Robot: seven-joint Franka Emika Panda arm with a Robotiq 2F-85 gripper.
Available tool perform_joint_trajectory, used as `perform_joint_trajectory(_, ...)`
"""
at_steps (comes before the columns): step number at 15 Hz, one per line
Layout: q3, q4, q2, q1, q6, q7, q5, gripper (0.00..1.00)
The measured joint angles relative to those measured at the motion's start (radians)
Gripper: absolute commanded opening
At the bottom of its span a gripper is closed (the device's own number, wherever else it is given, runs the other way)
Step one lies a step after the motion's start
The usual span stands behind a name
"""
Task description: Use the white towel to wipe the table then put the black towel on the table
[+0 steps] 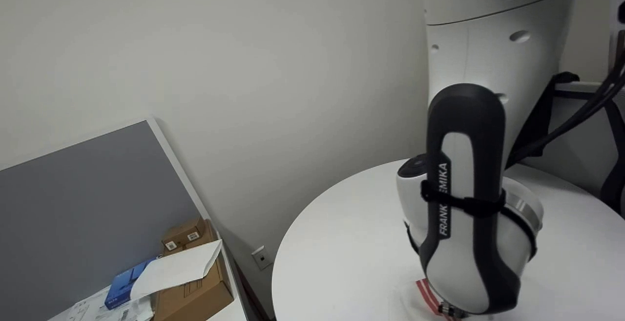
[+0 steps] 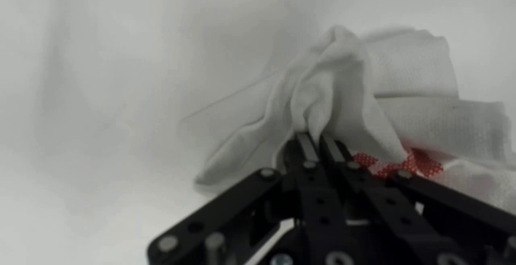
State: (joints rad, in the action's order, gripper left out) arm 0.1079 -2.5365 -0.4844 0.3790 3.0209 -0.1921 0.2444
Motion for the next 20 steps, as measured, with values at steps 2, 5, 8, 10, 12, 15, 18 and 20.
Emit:
perform_joint_trajectory(2, -0.002, 0.068, -0.024, 0.080, -0.055, 0.053, 0.003, 0.02)
perform_joint_trajectory(5, -0.036, 0.182, -0.066, 0.138, -0.140, 0.111, 0.005, 0.02)
perform_joint_trajectory(8, -0.072, 0.297, -0.112, 0.156, -0.214, 0.154, 0.010, 0.02)
perform_joint_trajectory(10, -0.089, 0.372, -0.145, 0.158, -0.257, 0.179, 0.013, 0.02)
perform_joint_trajectory(12, -0.096, 0.433, -0.173, 0.158, -0.288, 0.196, 0.013, 0.02)
perform_joint_trajectory(15, -0.098, 0.485, -0.197, 0.158, -0.311, 0.213, 0.024, 0.02)
perform_joint_trajectory(18, -0.103, 0.510, -0.209, 0.159, -0.329, 0.228, 0.039, 0.02)
perform_joint_trajectory(20, -0.111, 0.540, -0.223, 0.171, -0.341, 0.244, 0.054, 0.02)
